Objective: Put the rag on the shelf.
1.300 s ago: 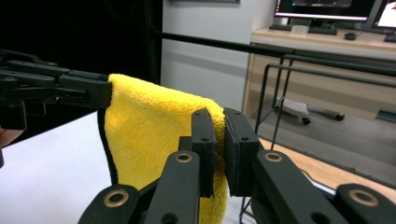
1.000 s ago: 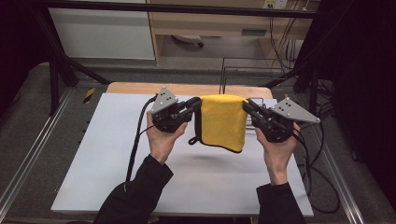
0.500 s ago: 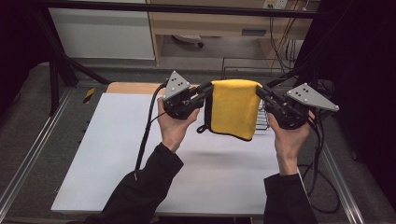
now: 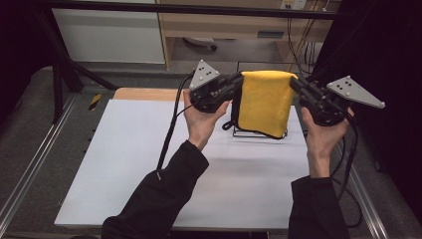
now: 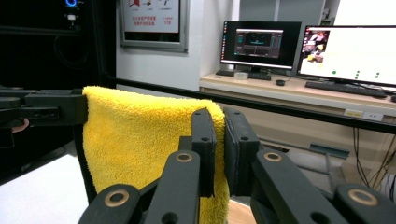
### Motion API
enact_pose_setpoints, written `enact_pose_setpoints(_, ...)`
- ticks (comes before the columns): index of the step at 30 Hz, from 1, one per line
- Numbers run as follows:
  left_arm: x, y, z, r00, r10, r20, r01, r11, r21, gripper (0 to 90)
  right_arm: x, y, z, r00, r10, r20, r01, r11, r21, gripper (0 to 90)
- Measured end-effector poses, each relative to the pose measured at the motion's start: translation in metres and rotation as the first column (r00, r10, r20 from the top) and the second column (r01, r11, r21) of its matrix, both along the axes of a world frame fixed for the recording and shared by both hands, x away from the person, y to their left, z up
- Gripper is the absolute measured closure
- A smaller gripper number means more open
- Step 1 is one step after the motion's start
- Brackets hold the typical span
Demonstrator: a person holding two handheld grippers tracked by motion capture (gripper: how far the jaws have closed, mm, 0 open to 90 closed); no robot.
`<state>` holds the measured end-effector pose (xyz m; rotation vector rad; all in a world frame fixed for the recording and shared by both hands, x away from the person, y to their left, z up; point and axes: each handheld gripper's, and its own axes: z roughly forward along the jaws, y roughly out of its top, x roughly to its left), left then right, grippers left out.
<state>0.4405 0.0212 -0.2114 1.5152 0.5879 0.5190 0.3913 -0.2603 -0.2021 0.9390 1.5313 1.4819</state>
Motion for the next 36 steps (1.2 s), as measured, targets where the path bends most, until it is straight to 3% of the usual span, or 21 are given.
enact_pose_setpoints(21,0.022,-0.027,0.053,0.9990,0.008,0.045,-0.007,0.9996,-0.028,78.9,0.022,-0.020,0.051,0.9947,-0.075,0.071,0.074,0.9971,0.015,84.0)
enact_pose_setpoints(36,0.043,-0.033,0.081,0.9981,0.024,0.057,-0.022,0.9991,-0.036,78.8,0.049,-0.025,0.071,0.9909,-0.085,0.104,0.083,0.9961,0.029,84.0)
